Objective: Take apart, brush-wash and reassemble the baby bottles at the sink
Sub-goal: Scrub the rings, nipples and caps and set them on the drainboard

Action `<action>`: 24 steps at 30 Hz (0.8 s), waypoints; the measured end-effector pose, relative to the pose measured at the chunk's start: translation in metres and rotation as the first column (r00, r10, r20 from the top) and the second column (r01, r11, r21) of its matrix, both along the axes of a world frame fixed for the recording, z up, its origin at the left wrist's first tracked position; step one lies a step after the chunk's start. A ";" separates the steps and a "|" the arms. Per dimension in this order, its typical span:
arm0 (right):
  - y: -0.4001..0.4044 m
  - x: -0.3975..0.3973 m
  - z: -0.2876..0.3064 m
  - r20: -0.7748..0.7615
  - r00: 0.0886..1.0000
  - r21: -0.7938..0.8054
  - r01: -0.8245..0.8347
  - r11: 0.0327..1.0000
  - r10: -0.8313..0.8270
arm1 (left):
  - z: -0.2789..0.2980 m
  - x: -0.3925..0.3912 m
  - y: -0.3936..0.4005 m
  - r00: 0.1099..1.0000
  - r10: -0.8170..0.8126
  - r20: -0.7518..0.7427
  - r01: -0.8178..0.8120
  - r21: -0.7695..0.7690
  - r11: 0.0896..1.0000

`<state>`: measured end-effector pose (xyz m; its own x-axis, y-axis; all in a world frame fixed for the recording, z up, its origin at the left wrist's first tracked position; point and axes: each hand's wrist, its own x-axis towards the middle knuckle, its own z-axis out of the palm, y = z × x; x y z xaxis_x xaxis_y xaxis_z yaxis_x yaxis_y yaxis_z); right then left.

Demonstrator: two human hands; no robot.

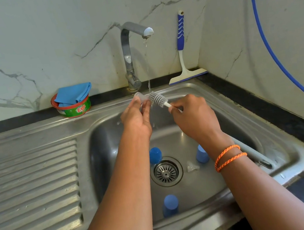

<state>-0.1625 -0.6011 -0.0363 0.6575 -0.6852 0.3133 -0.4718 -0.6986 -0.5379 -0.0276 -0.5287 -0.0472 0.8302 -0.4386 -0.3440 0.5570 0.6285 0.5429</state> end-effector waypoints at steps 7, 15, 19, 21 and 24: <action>-0.001 0.002 -0.004 0.111 0.993 0.068 0.041 0.997 -0.049 | -0.008 -0.005 -0.004 0.973 -0.181 0.143 0.169 0.090 0.981; 0.002 0.006 -0.003 0.118 0.991 0.046 0.054 0.997 -0.059 | -0.009 -0.007 -0.003 0.980 -0.190 0.060 0.190 0.009 0.982; 0.010 0.007 -0.005 0.064 0.997 0.042 0.045 0.998 -0.048 | -0.007 -0.005 -0.002 0.985 -0.172 0.018 0.173 -0.088 0.981; 0.011 0.008 -0.004 0.048 0.994 0.022 0.093 0.995 -0.094 | -0.007 -0.007 -0.002 0.977 -0.206 0.055 0.209 -0.053 0.976; 0.009 0.008 -0.003 0.056 0.991 0.011 0.122 0.992 -0.123 | -0.006 -0.009 0.001 0.965 -0.248 0.081 0.250 -0.006 0.968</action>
